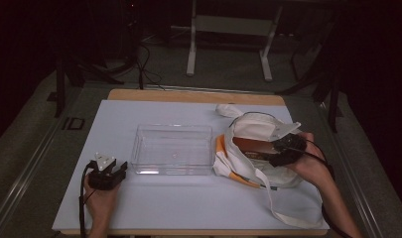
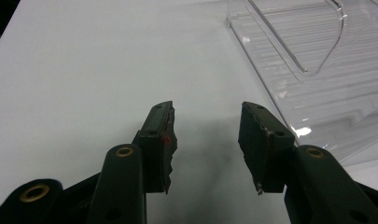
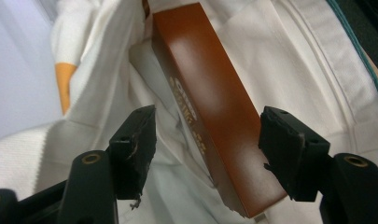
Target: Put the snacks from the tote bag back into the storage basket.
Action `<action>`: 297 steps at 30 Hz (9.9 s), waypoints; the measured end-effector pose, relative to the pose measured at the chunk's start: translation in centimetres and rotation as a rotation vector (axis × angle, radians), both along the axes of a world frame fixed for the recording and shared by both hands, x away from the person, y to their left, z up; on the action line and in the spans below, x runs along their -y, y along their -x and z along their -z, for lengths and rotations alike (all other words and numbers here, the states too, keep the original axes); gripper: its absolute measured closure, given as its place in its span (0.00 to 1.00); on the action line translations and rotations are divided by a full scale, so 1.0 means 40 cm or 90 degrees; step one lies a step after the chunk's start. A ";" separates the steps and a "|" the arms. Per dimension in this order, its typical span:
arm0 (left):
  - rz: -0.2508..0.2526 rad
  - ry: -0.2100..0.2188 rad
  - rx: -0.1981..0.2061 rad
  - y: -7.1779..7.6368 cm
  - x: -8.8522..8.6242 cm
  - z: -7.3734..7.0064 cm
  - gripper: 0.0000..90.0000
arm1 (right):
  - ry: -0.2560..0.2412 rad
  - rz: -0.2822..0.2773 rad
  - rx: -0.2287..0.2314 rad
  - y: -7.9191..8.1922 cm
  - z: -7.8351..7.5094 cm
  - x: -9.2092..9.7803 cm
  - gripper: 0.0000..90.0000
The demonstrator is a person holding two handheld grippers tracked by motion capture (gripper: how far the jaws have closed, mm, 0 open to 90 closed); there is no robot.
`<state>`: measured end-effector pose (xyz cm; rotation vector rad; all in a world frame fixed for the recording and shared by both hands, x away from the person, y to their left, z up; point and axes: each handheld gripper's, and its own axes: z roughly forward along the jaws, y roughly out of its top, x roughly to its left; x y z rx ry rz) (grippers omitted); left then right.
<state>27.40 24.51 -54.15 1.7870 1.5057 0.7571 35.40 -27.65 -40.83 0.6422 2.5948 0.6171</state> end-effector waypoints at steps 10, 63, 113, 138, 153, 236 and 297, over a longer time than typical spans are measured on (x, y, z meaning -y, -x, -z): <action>0.000 -0.002 -0.002 -0.001 0.001 0.000 0.62 | 0.027 0.018 -0.022 -0.027 0.017 0.019 0.36; 0.001 -0.003 -0.004 -0.001 0.002 0.000 0.62 | 0.123 0.019 -0.127 -0.145 0.054 0.027 0.33; 0.003 -0.004 -0.006 -0.002 0.002 0.000 0.62 | 0.180 -0.021 -0.294 -0.174 0.137 0.017 0.38; 0.003 -0.004 -0.004 -0.001 0.002 0.000 0.62 | 0.203 -0.001 -0.325 -0.193 0.187 0.015 0.46; 0.003 -0.003 -0.004 -0.001 0.002 0.000 0.62 | 0.204 -0.016 -0.315 -0.179 0.174 0.023 0.48; 0.003 -0.004 -0.002 -0.001 0.002 0.000 0.62 | 0.200 -0.083 -0.238 -0.119 -0.049 0.055 0.48; 0.004 -0.001 -0.001 0.000 0.001 0.000 0.62 | 0.186 -0.158 -0.206 -0.119 -0.139 -0.061 0.48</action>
